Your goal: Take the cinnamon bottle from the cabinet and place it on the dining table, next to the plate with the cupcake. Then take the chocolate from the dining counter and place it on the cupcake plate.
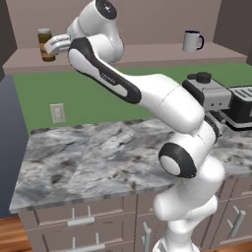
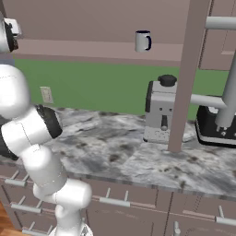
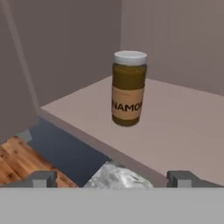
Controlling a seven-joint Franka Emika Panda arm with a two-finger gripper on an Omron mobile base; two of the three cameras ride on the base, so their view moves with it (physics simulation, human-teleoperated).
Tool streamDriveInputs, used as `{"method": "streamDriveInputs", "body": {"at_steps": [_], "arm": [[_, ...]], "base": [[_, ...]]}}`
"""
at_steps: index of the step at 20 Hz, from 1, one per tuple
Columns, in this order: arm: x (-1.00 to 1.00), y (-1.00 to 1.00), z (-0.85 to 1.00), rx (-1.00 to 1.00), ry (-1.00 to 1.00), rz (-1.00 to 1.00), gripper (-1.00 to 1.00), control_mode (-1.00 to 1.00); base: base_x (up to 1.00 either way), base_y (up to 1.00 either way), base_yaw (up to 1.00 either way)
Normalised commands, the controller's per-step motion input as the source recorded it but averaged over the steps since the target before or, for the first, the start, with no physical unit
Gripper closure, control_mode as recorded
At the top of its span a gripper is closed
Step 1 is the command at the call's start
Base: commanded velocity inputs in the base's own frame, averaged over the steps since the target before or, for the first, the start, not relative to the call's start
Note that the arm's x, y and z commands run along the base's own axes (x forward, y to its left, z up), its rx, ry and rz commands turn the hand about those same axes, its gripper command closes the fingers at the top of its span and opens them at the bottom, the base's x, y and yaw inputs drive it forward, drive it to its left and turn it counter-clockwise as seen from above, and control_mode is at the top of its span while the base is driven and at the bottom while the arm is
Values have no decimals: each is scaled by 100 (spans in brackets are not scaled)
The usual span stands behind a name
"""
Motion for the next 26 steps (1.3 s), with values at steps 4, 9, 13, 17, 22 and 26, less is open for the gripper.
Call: {"method": "streamDriveInputs", "body": {"at_steps": [4, 9, 13, 17, 22, 26], "arm": [[27, 3, -8, -3, 8, 0, -100, -100], [36, 18, -28, -9, -3, 0, -100, -100], [36, 31, -12, -2, -10, 0, -100, -100], [37, 18, 0, 0, -12, 0, -100, -100], [37, 5, -10, 0, -5, 0, -100, -100], [34, 6, -7, 0, -4, 0, -100, -100]], "base": [[0, 0, 0], [0, 0, 0], [0, 0, 0], [0, 0, 0], [0, 0, 0], [0, 0, 0]]}}
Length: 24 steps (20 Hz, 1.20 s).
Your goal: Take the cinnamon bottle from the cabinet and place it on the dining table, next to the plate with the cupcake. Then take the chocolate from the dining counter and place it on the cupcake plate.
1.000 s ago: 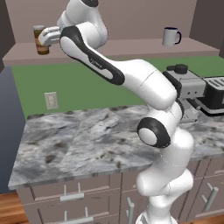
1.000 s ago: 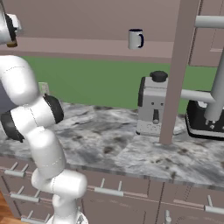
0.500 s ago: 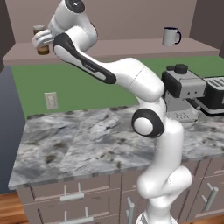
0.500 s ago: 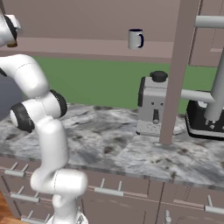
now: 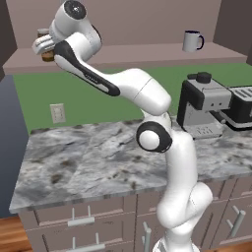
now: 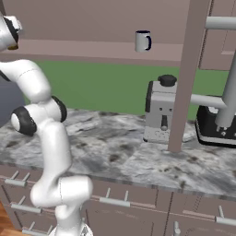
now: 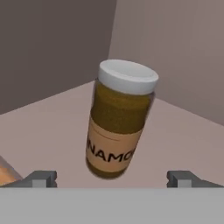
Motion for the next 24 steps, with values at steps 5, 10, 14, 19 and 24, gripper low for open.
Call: {"method": "streamDriveInputs", "body": {"at_steps": [5, 10, 14, 19, 24], "arm": [[30, 11, -3, 0, -6, 0, -100, -100], [25, 7, -6, 0, -4, 0, -100, -100], [26, 2, -5, 0, -2, 0, -100, -100], [23, 0, -2, 1, -1, 0, -100, -100], [18, 6, -1, 0, 0, 0, 100, -100]], "base": [[0, 0, 0], [0, 0, 0], [0, 0, 0], [0, 0, 0], [0, 0, 0]]}}
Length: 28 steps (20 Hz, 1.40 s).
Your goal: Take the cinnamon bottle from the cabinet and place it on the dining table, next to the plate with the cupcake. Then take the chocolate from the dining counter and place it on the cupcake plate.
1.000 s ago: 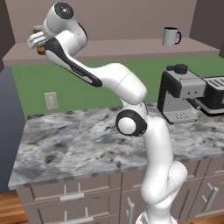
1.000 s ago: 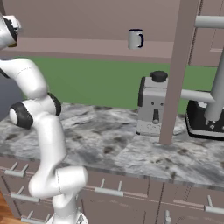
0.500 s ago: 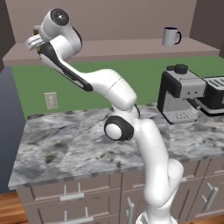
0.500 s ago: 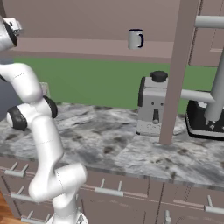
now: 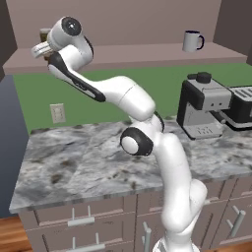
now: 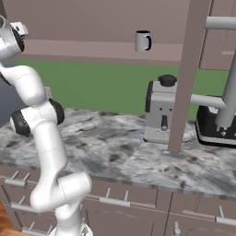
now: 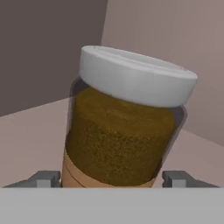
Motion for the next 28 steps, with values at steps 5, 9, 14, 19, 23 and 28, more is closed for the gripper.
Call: {"method": "streamDriveInputs", "body": {"at_steps": [5, 9, 14, 19, 23, 28], "arm": [[-10, 1, 0, 0, 0, 0, 100, -100], [-90, -8, -11, -1, -11, -8, 100, -100], [-100, -28, -40, -4, -14, -5, 100, -100], [-100, -64, -59, -2, -2, 0, 100, -100], [-100, -100, -47, 0, 0, 0, 100, -100], [-100, -100, -61, 0, 1, 0, 100, -100]], "base": [[0, 0, 0], [0, 0, 0], [0, 0, 0], [0, 0, 0], [0, 0, 0], [0, 0, 0]]}}
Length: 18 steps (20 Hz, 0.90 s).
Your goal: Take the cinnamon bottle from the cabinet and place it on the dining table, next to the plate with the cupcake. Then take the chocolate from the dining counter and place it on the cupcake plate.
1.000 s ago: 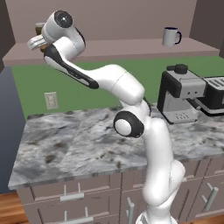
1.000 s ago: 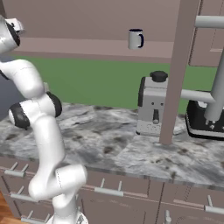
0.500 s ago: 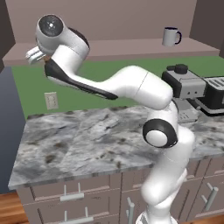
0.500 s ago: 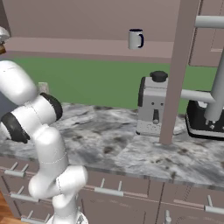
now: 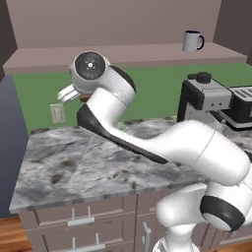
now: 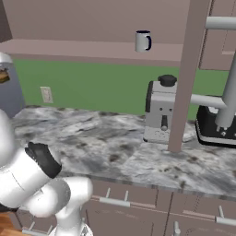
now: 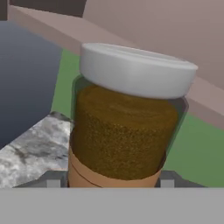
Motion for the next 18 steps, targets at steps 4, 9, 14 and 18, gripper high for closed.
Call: {"method": "streamDriveInputs", "body": {"at_steps": [4, 9, 14, 18], "arm": [[-95, -97, -77, 0, 5, -9, 100, -100], [-51, -82, -35, 3, 2, -17, 100, -100], [-13, -89, -7, 18, 4, 0, 100, -100], [-2, -68, -34, 29, 15, 2, 100, -100]], "base": [[0, 0, 0], [0, 0, 0], [0, 0, 0], [0, 0, 0]]}}
